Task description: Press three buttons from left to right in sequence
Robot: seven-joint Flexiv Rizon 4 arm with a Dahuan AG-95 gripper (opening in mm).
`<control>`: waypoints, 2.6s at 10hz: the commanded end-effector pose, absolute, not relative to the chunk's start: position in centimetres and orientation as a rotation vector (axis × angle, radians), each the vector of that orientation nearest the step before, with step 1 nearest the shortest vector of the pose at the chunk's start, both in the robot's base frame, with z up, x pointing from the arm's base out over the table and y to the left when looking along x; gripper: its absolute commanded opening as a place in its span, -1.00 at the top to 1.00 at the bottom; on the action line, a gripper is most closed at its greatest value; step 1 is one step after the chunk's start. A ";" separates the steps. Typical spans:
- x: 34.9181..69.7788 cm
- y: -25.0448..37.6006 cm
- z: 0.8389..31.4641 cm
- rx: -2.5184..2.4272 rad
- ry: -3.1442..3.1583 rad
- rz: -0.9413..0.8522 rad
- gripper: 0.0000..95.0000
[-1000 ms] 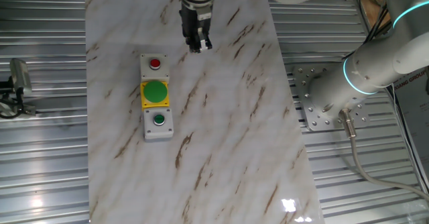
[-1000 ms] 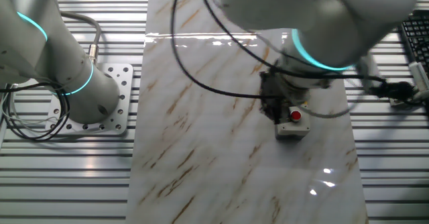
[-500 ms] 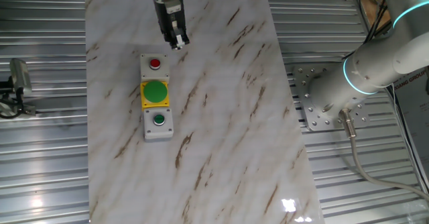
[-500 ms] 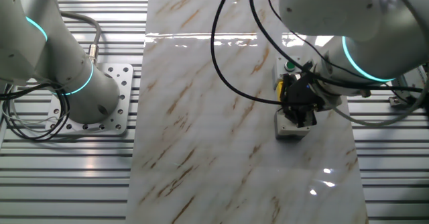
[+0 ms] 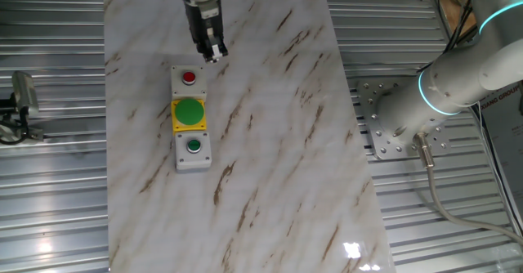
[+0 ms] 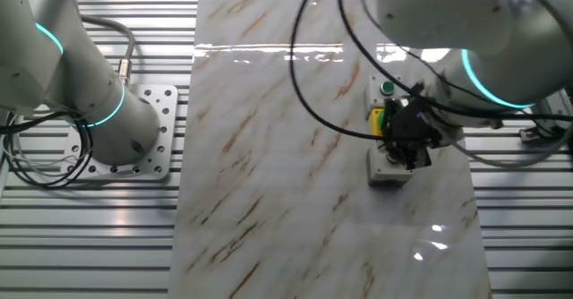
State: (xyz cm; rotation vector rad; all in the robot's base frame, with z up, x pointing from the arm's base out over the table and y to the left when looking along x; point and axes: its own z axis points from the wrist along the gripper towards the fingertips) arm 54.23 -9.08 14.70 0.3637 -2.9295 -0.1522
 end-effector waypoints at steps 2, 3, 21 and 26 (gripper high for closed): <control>54.9 -8.8 15.1 0.388 -2.930 -0.146 1.00; 55.1 -8.8 15.2 0.396 -2.930 -0.141 1.00; 55.2 -8.1 14.2 0.462 -2.977 -0.101 1.00; 55.2 -8.1 14.2 0.444 -2.975 -0.109 1.00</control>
